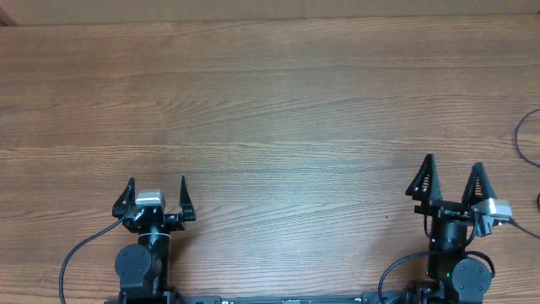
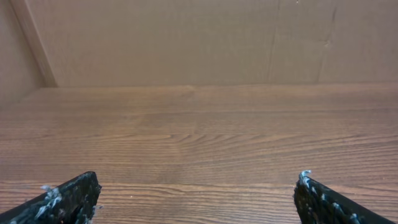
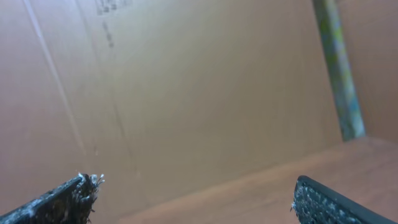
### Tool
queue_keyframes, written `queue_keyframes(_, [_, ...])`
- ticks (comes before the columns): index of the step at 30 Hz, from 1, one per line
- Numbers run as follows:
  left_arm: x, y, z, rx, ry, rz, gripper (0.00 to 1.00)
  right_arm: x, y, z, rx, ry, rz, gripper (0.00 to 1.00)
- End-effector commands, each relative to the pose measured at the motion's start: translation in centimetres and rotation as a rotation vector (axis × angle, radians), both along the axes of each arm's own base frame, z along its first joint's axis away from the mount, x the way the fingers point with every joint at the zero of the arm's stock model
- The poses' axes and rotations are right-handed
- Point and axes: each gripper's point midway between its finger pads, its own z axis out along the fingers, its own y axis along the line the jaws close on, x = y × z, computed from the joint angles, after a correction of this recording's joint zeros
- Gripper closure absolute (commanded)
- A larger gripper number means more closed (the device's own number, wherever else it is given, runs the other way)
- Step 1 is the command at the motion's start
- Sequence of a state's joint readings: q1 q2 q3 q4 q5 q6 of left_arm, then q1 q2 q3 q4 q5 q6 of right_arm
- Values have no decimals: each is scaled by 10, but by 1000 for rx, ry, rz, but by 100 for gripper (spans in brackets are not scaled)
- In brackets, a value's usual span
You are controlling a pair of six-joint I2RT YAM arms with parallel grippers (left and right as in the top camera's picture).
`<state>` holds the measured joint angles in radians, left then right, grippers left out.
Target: Untangle cables
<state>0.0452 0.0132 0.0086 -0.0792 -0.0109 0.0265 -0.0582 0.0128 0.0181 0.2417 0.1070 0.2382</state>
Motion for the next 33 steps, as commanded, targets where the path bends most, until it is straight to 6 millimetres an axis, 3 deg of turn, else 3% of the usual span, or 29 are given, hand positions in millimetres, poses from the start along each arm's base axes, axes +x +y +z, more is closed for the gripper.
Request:
queue_keyframes(1, [0, -3, 1, 11, -6, -15, 0, 0, 5, -1, -25, -3, 25, 0])
queue_keyframes(5, [0, -3, 1, 11, -6, -15, 0, 4, 6, -14, -78, 57, 13, 0])
queue_keyframes(11, [0, -3, 1, 11, -6, -15, 1, 12, 7, -62, -84, 257, 26, 0])
queue_keyframes(17, [0, -3, 1, 11, -6, -15, 0, 12, 10, -81, -151, 342, 40, 0])
queue_keyframes(33, [0, -3, 1, 11, -6, -15, 0, 13, 23, -82, -294, 347, 96, 0])
